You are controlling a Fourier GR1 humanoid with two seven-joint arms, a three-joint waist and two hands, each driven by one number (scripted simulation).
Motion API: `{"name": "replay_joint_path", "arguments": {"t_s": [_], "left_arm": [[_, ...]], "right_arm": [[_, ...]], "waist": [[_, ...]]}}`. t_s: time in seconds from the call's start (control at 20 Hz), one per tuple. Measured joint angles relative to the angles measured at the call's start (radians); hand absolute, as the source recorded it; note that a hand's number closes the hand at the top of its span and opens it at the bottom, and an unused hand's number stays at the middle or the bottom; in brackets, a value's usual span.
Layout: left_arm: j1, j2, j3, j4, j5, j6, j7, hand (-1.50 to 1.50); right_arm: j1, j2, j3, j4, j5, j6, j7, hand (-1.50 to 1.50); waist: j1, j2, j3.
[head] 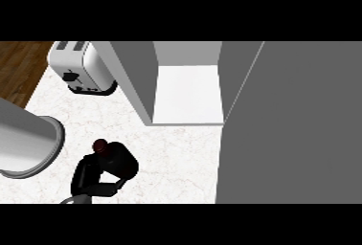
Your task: Pick up the wine, place it into the cabinet and close the cabinet
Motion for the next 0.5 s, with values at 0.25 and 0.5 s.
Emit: {"name": "replay_joint_path", "arguments": {"t_s": [0.25,0.5], "left_arm": [[0.067,0.002,-0.014,-0.077,0.02,-0.03,0.004,1.5],[0.168,-0.007,-0.048,-0.203,0.05,-0.077,0.046,1.5]], "right_arm": [[0.024,0.005,0.009,-0.006,0.006,0.006,-0.01,-1.5],[0.052,0.01,0.008,-0.004,0.011,0.018,-0.042,-1.5]], "waist": [[0.0,0.0,0.0],[0.005,0.002,-0.003]]}}
